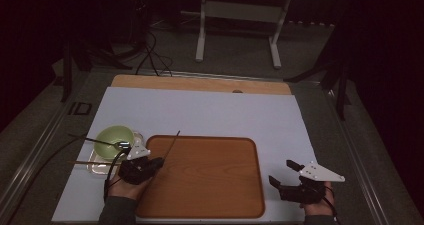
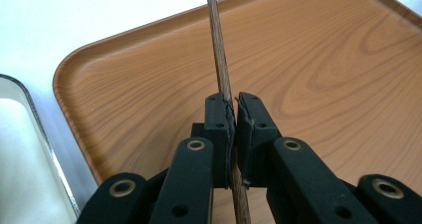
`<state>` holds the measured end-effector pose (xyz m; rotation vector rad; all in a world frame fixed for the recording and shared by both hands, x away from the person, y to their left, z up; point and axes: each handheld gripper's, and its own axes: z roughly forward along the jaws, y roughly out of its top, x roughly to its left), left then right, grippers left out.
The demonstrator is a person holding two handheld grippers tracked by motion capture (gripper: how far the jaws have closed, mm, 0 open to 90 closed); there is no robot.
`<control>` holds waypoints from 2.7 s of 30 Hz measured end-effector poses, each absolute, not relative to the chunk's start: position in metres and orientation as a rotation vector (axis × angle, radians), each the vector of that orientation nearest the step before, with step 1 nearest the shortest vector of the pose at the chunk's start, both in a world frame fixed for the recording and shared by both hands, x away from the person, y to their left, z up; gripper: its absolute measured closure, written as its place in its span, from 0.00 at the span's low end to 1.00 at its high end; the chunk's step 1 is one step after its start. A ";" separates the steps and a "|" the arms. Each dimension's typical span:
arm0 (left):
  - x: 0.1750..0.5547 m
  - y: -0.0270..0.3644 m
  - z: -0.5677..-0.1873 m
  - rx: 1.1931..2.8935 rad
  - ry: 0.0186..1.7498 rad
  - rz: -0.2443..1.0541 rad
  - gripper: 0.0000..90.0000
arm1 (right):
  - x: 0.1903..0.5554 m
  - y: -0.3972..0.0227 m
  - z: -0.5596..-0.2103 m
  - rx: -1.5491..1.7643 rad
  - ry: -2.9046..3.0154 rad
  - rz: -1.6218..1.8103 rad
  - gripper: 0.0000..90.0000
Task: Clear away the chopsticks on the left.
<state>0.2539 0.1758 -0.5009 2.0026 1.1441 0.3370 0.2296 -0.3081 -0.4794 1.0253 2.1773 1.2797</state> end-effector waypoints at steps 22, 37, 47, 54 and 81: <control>0.254 0.177 -0.527 2.079 1.228 0.357 0.93 | 0.229 -0.307 -0.479 1.018 2.190 1.275 0.16; 0.234 0.172 -0.526 2.166 1.204 0.485 0.90 | 0.229 -0.307 -0.479 1.017 2.190 1.277 0.16; 0.224 0.180 -0.526 2.152 1.258 0.502 0.89 | 0.229 -0.306 -0.479 1.016 2.190 1.281 0.16; 0.221 0.183 -0.524 2.150 1.271 0.505 0.88 | 0.230 -0.306 -0.479 1.015 2.191 1.281 0.16; 0.215 0.192 -0.511 2.089 1.230 0.445 0.66 | 0.229 -0.307 -0.478 1.016 2.187 1.283 0.16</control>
